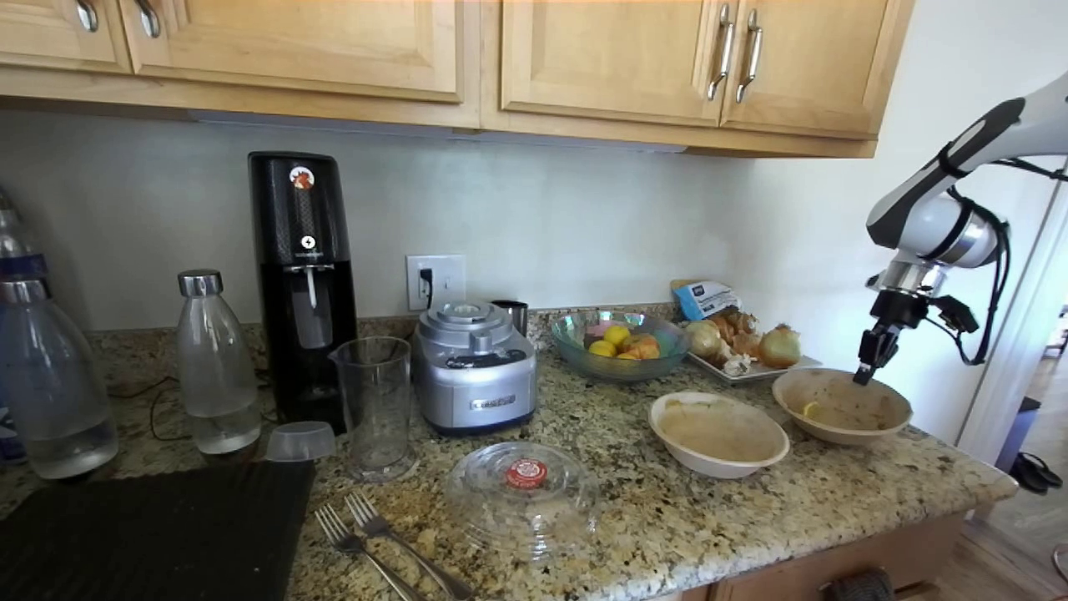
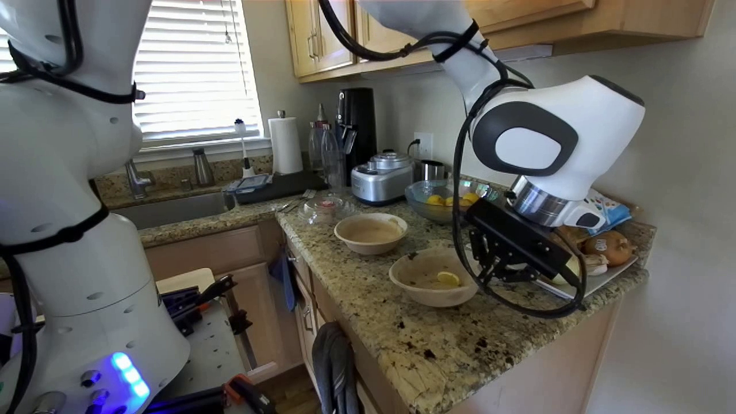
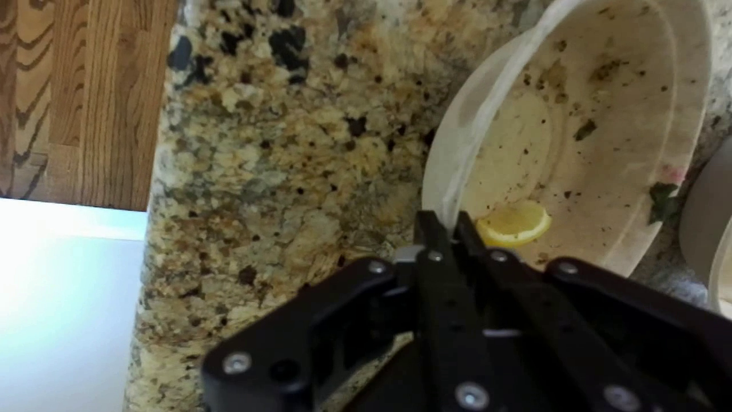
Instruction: Put the bowl on the right on top of the bowl on the left, unstack the two bowls
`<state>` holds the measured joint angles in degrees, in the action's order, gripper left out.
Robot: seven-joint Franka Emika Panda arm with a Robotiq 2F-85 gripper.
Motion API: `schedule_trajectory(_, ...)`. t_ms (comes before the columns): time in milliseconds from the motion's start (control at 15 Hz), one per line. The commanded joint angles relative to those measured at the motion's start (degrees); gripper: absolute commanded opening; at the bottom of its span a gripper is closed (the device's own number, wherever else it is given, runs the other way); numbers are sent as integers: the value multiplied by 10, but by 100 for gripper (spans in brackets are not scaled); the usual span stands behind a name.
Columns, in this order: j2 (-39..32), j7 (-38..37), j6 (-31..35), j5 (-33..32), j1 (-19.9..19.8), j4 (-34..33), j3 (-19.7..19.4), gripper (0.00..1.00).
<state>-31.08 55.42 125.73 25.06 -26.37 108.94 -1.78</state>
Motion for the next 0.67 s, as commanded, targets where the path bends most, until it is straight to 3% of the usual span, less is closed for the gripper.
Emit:
schedule_trajectory(0,37,-21,-49,35,-7,15,-1,6)
schedule_trajectory(600,74,-1,-175,126,-6,11,-17,6)
